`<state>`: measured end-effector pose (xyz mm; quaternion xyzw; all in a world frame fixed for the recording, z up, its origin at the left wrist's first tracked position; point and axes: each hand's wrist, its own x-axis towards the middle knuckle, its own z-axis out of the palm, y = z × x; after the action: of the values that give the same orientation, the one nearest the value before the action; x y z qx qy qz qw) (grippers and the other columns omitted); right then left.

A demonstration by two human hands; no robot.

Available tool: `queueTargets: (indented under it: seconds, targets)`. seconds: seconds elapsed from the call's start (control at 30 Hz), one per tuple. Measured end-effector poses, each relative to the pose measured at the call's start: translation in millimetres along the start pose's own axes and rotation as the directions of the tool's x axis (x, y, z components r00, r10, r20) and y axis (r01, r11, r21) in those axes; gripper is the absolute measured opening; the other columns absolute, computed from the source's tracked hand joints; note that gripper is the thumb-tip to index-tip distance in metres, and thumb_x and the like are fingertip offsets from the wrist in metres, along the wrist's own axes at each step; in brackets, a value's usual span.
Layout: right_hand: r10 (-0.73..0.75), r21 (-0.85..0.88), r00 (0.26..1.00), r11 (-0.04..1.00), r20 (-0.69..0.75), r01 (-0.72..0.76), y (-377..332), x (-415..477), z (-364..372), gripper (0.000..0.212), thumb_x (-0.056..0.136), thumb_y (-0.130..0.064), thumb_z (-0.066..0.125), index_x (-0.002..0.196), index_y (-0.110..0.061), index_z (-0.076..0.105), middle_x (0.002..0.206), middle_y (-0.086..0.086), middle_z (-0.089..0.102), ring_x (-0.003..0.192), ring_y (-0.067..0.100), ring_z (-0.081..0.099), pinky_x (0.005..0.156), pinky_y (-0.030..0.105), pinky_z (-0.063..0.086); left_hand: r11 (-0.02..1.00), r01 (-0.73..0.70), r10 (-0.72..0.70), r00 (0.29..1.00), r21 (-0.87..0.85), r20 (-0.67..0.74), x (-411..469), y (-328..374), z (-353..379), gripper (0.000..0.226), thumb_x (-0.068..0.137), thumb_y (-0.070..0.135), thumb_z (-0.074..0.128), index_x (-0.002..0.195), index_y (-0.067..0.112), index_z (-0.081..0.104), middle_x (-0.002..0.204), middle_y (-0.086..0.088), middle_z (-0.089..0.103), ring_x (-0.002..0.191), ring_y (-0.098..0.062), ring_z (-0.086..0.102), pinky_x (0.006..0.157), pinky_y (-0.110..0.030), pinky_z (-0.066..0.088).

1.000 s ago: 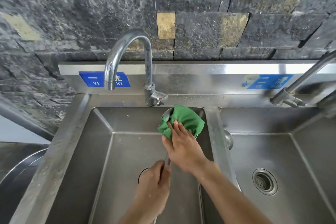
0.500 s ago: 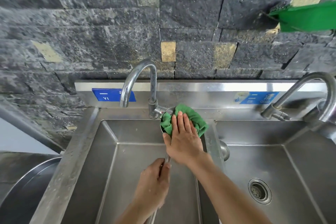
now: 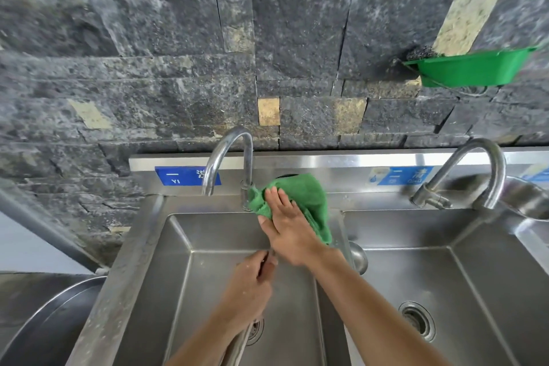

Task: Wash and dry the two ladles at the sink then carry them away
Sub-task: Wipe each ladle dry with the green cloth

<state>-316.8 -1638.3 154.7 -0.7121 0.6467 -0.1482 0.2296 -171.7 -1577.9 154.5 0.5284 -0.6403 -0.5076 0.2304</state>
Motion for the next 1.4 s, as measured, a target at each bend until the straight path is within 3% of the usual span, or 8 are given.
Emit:
queueTargets:
  seconds: [0.23, 0.47, 0.67, 0.77, 0.9, 1.1, 1.2, 1.4]
  targets:
    - [0.176, -0.198, 0.952, 0.953, -0.251, -0.228, -9.4, 8.6, -24.9, 0.08, 0.107, -0.05, 0.025, 0.163, -0.005, -0.011, 0.172, 0.013, -0.018, 0.159, 0.028, -0.018, 0.128, 0.039, -0.008, 0.985, -0.145, 0.152, 0.985, 0.097, -0.079, 2.5, 26.4, -11.4, 0.027, 0.104, 0.025, 0.046, 0.082, 0.01, 0.053, 0.052, -0.001, 0.047, 0.035, -0.016, 0.044, 0.037, -0.03, 0.036]
    - [0.346, 0.351, 0.786, 0.92, -0.512, -0.176, -14.6, -14.9, -12.2, 0.044, 0.103, -0.041, 0.052, 0.117, -0.002, 0.068, 0.124, 0.019, 0.071, 0.123, 0.037, 0.062, 0.099, 0.038, 0.048, 0.941, -0.204, 0.242, 0.963, 0.272, -0.115, 9.6, 34.9, -6.0, 0.024, 0.102, 0.028, 0.047, 0.08, 0.02, 0.05, 0.049, 0.007, 0.048, 0.04, -0.009, 0.043, 0.051, -0.037, 0.041]
    - [0.58, 0.98, 0.809, -0.195, 0.095, 0.025, 3.2, -58.9, -40.6, 0.036, 0.106, -0.036, 0.053, 0.118, -0.007, 0.072, 0.113, 0.018, 0.078, 0.105, 0.033, 0.073, 0.087, 0.044, 0.057, 0.989, -0.102, 0.111, 0.991, 0.111, -0.076, 1.9, 26.2, -15.8, 0.006, 0.099, 0.029, 0.057, 0.1, 0.023, 0.057, 0.076, -0.006, 0.065, 0.045, -0.011, 0.058, 0.043, -0.031, 0.052]
    - [0.559, 0.933, 0.825, -0.334, 0.082, 0.133, 16.9, -89.5, -70.6, 0.048, 0.107, -0.04, 0.046, 0.133, -0.004, 0.065, 0.131, 0.02, 0.07, 0.123, 0.035, 0.065, 0.095, 0.048, 0.052, 0.999, -0.045, 0.045, 0.998, -0.003, -0.033, -1.1, 29.7, -20.9, 0.013, 0.095, 0.023, 0.064, 0.101, 0.024, 0.053, 0.093, -0.006, 0.064, 0.052, -0.021, 0.07, 0.044, -0.031, 0.054]
    - [0.575, 0.969, 0.806, -0.085, -0.143, 0.233, 10.8, -119.9, -115.7, 0.037, 0.11, -0.028, 0.043, 0.104, -0.011, 0.076, 0.101, 0.006, 0.081, 0.093, 0.014, 0.078, 0.075, 0.029, 0.061, 0.979, -0.061, 0.076, 0.995, 0.195, -0.069, 1.3, 37.5, -15.0, 0.017, 0.097, 0.031, 0.059, 0.092, 0.026, 0.044, 0.076, -0.001, 0.06, 0.044, -0.005, 0.056, 0.043, -0.019, 0.039]
    - [0.105, 0.525, 0.866, 0.828, -0.489, 0.196, -12.3, -107.8, -126.7, 0.041, 0.1, -0.055, 0.052, 0.109, -0.02, 0.072, 0.081, -0.008, 0.057, 0.078, 0.008, 0.048, 0.073, 0.032, 0.043, 0.979, -0.025, 0.049, 0.992, 0.203, -0.115, 14.8, 63.2, 4.0, 0.04, 0.097, 0.062, 0.03, 0.091, 0.028, 0.051, 0.07, 0.0, 0.067, 0.062, -0.013, 0.061, 0.069, -0.035, 0.049]
    - [0.102, 0.371, 0.839, 0.92, -0.534, 0.124, -16.1, -91.7, -116.9, 0.034, 0.101, -0.051, 0.049, 0.105, -0.024, 0.07, 0.07, -0.012, 0.063, 0.071, 0.002, 0.051, 0.076, 0.031, 0.046, 0.966, -0.078, 0.111, 0.986, 0.249, -0.124, 16.1, 72.6, 10.6, 0.03, 0.098, 0.058, 0.035, 0.086, 0.034, 0.047, 0.062, 0.007, 0.063, 0.059, -0.011, 0.062, 0.063, -0.036, 0.049]
    - [0.814, 0.988, 0.58, -0.056, -0.038, 0.143, 25.9, -93.2, -186.2, 0.029, 0.104, -0.038, 0.059, 0.106, -0.009, 0.062, 0.103, 0.007, 0.072, 0.092, 0.025, 0.071, 0.073, 0.041, 0.057, 0.946, -0.047, 0.095, 0.986, 0.321, -0.135, 14.9, 80.1, 10.6, 0.028, 0.1, 0.053, 0.039, 0.087, 0.03, 0.049, 0.064, 0.007, 0.056, 0.065, -0.014, 0.058, 0.06, -0.033, 0.037]
